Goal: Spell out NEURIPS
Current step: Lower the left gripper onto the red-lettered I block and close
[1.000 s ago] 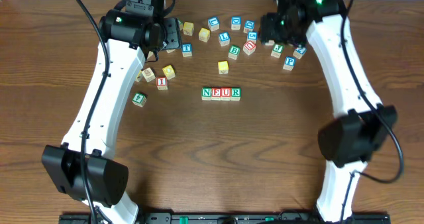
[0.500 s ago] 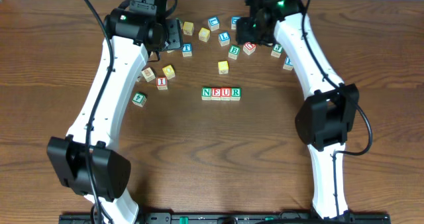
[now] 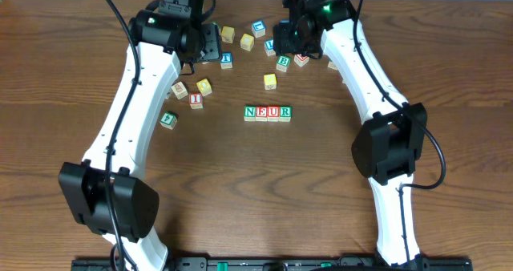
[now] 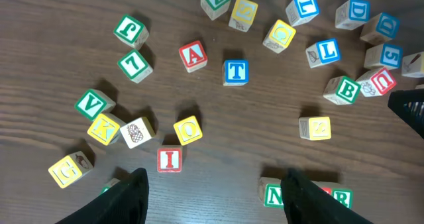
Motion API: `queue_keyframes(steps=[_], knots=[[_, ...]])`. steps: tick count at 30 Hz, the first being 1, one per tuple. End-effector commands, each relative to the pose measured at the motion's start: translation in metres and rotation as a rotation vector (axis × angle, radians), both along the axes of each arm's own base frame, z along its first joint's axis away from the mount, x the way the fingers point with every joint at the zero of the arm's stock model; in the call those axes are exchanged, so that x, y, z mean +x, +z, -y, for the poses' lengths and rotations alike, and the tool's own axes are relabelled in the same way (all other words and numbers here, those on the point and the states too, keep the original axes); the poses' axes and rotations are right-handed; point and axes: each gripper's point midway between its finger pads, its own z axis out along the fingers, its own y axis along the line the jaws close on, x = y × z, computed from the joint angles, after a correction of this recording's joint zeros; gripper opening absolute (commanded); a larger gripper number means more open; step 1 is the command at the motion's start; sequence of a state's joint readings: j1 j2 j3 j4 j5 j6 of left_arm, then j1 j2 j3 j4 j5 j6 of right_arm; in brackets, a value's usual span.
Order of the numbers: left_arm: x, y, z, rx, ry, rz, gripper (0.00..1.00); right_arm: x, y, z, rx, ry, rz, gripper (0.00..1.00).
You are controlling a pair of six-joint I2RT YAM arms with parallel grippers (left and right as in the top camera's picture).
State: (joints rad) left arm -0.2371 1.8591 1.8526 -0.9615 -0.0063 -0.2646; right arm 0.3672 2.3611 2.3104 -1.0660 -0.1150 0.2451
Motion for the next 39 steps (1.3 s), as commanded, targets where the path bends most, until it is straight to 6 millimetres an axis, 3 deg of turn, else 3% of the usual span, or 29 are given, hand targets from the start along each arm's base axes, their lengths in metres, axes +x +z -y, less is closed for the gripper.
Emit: queue_keyframes(steps=[1,10,18,23,31,39], knots=[[0.000,-0.019,-0.004,0.018,0.006,-0.045,0.63,0.000,0.005,-0.003,0.005,-0.007,0.008,0.64],[-0.003,-0.030,-0.004,0.025,0.006,-0.076,0.63,-0.004,0.003,-0.002,-0.003,-0.005,-0.012,0.64],[-0.019,-0.084,-0.011,0.062,0.018,-0.207,0.63,-0.007,0.002,-0.001,-0.009,-0.005,-0.026,0.68],[-0.017,-0.109,-0.028,0.101,0.083,-0.258,0.63,-0.009,0.001,0.000,-0.012,-0.005,-0.034,0.68],[-0.019,-0.156,-0.038,0.124,0.103,-0.367,0.63,-0.012,-0.001,0.001,-0.017,-0.005,-0.045,0.70],[-0.023,-0.180,-0.039,0.137,0.103,-0.422,0.61,-0.012,-0.001,0.003,-0.024,-0.009,-0.045,0.72]])
